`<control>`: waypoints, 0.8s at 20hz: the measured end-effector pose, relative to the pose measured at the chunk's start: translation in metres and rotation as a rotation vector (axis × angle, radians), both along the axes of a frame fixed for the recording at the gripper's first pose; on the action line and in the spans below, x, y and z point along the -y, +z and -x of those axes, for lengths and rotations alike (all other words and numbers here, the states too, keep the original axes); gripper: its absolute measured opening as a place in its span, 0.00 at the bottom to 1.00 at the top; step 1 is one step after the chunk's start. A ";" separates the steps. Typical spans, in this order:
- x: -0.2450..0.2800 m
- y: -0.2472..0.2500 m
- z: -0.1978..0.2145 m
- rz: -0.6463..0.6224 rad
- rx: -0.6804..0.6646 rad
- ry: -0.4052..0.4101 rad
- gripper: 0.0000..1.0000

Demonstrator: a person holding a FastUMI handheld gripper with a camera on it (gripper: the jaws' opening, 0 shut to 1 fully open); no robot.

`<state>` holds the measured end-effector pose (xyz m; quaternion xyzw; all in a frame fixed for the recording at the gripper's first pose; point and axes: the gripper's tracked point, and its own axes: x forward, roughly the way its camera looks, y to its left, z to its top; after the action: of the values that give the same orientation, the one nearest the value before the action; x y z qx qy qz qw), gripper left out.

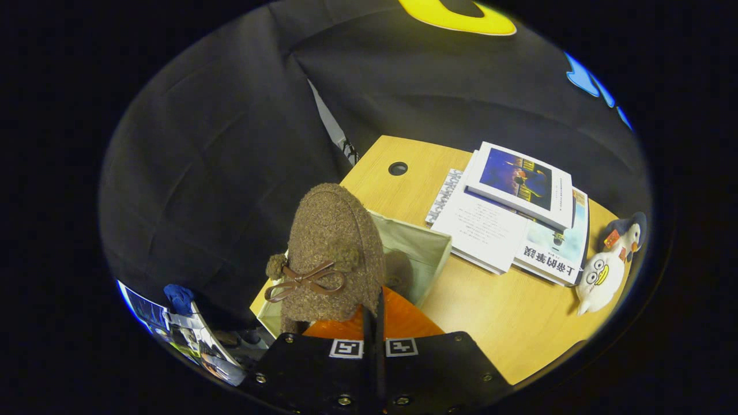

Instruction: Open the storage box then place both shoes into the box .Put the left shoe in first, then the right shoe, with the right side of both shoes facing outward in a uniform manner.

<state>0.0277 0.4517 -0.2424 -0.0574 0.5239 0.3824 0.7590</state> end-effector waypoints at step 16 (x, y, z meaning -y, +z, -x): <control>-0.019 -0.016 0.029 -0.003 -0.010 0.088 0.78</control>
<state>-0.0014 0.4707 -0.2580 -0.0770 0.5242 0.4165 0.7388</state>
